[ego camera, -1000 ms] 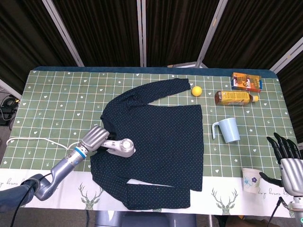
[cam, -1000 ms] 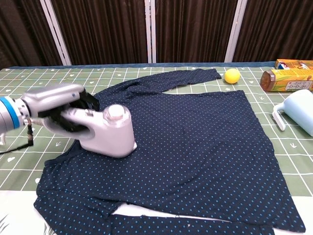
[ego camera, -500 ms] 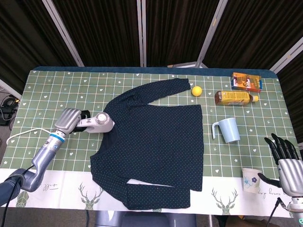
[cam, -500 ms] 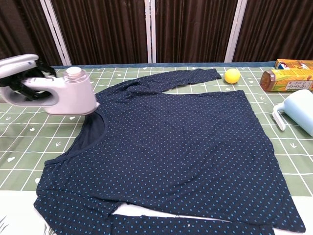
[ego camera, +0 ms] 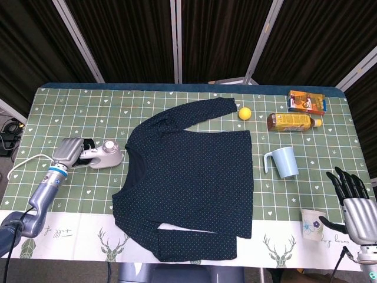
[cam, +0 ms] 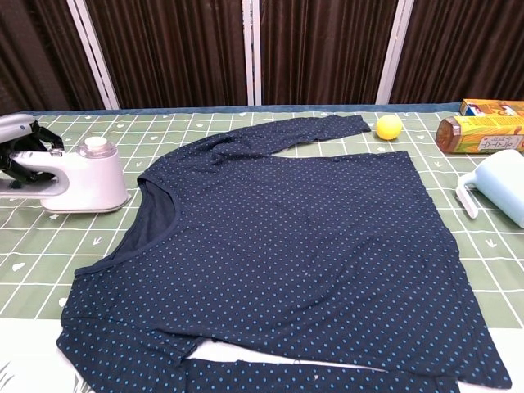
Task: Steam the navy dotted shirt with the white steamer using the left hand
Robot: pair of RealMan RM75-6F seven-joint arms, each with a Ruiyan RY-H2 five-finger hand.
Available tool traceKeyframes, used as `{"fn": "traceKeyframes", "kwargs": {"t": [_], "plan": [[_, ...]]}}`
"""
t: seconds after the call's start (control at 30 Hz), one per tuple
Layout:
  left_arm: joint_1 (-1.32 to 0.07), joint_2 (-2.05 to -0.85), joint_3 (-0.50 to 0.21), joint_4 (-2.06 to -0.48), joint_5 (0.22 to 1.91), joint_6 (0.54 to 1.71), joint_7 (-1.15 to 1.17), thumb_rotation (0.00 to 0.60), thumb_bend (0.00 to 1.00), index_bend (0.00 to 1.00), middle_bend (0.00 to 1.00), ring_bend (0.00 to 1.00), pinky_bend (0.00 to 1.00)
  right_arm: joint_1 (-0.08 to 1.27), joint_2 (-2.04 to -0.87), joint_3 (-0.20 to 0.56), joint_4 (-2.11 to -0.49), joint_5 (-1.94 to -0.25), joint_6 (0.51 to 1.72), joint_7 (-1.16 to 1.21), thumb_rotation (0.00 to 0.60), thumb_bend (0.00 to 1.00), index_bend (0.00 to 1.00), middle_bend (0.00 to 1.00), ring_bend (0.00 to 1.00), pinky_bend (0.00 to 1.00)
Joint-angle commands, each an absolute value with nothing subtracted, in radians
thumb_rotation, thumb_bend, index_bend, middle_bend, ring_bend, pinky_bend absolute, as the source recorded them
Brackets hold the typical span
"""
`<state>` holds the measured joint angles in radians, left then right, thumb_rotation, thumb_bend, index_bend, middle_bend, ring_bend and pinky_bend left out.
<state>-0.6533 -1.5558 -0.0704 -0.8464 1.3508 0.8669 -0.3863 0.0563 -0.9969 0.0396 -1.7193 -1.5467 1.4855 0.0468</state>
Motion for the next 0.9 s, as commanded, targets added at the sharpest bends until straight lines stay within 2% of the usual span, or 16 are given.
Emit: {"fn": "traceKeyframes", "kwargs": {"t": [0.03, 0.1, 0.17, 0.27, 0.33, 0.43, 0.63, 0.9], "plan": [[-0.653, -1.555, -0.07, -0.857, 1.346, 0.846, -0.383, 0.6, 0.03, 0.47, 0.51, 0.49, 0.44, 0.056, -0.997, 0.04, -1.719, -1.546, 1.485, 0.049, 0.6, 0.0, 0.0, 0.0, 0.0, 0.0], [-0.651, -1.549, -0.073, -0.873, 1.341, 0.842, -0.378, 0.6, 0.0, 0.34, 0.32, 0.31, 0.29, 0.056, -0.996, 0.04, -1.719, -1.545, 1.485, 0.05, 0.6, 0.0, 0.0, 0.0, 0.0, 0.0], [-0.646, -1.544, -0.077, -0.889, 1.341, 0.854, -0.368, 0.6, 0.0, 0.24, 0.17, 0.19, 0.19, 0.056, -0.995, 0.039, -1.718, -1.547, 1.486, 0.052, 0.6, 0.0, 0.0, 0.0, 0.0, 0.0], [-0.634, -1.531, -0.084, -0.92, 1.345, 0.888, -0.361, 0.6, 0.0, 0.11, 0.02, 0.05, 0.1, 0.055, -0.994, 0.038, -1.718, -1.549, 1.488, 0.056, 0.6, 0.0, 0.0, 0.0, 0.0, 0.0], [-0.624, -1.513, -0.087, -0.949, 1.349, 0.911, -0.354, 0.6, 0.0, 0.05, 0.0, 0.01, 0.06, 0.055, -0.993, 0.037, -1.718, -1.551, 1.488, 0.058, 0.6, 0.0, 0.0, 0.0, 0.0, 0.0], [-0.608, -1.469, -0.089, -1.018, 1.349, 0.934, -0.336, 0.6, 0.0, 0.0, 0.0, 0.0, 0.01, 0.054, -0.991, 0.035, -1.721, -1.556, 1.489, 0.06, 0.6, 0.0, 0.0, 0.0, 0.0, 0.0], [-0.557, -1.342, -0.091, -1.217, 1.306, 0.967, -0.256, 0.6, 0.0, 0.0, 0.0, 0.0, 0.0, 0.048, -0.983, 0.029, -1.73, -1.568, 1.5, 0.06, 0.6, 0.0, 0.0, 0.0, 0.0, 0.0], [-0.37, -1.23, -0.106, -1.485, 1.26, 1.311, -0.036, 0.6, 0.0, 0.0, 0.0, 0.0, 0.0, 0.045, -0.987, 0.032, -1.712, -1.577, 1.516, 0.084, 0.6, 0.0, 0.0, 0.0, 0.0, 0.0]]}}
